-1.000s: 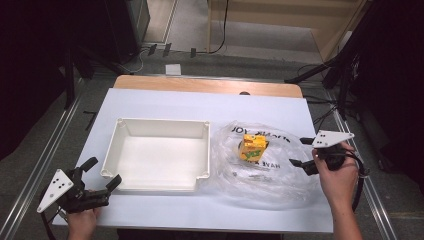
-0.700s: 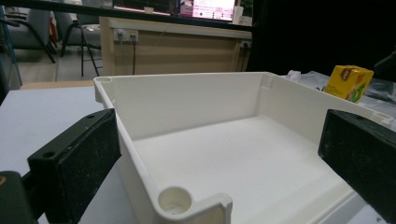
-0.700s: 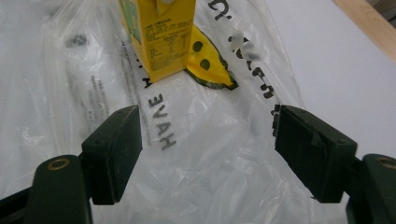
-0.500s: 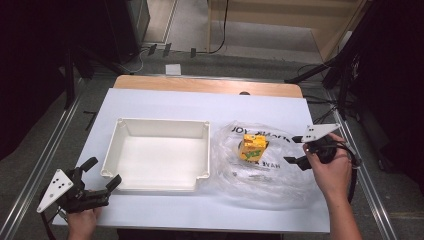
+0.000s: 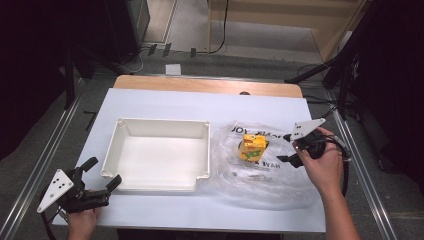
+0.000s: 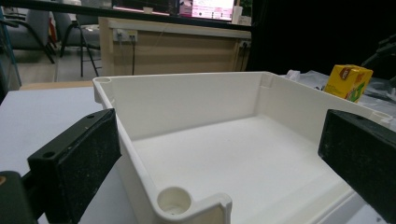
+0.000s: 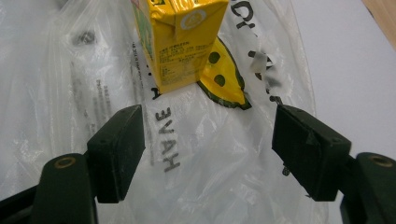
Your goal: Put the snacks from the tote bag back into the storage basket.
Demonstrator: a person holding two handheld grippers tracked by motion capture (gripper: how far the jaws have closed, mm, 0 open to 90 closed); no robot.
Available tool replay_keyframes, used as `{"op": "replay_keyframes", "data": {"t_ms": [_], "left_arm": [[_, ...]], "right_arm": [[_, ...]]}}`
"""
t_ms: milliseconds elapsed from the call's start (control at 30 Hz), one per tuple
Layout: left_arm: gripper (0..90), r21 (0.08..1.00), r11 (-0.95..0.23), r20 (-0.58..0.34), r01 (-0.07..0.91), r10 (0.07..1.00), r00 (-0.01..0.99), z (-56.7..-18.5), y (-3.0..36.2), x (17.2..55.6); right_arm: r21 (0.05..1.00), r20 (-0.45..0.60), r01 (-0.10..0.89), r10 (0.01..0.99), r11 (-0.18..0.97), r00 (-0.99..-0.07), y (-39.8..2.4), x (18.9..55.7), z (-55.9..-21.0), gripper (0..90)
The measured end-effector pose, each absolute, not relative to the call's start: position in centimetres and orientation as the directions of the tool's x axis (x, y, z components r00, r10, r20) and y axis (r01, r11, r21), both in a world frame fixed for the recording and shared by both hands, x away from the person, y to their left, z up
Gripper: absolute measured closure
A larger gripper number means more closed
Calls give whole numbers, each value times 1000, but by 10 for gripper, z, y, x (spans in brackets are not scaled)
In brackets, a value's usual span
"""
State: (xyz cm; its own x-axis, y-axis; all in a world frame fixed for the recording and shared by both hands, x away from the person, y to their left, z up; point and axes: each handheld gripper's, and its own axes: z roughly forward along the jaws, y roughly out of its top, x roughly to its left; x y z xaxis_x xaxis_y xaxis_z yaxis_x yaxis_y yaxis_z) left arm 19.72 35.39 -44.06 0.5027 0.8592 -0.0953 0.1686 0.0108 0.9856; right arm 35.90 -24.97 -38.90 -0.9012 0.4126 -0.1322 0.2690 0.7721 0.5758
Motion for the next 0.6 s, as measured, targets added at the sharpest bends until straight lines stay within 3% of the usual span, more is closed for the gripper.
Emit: {"op": "replay_keyframes", "data": {"t_ms": [600], "left_arm": [[0,986,11,-96,169,859,504,-441,354,197]], "right_arm": [[527,-138,212,329,823,-934,-227,371,-385,268]]}}
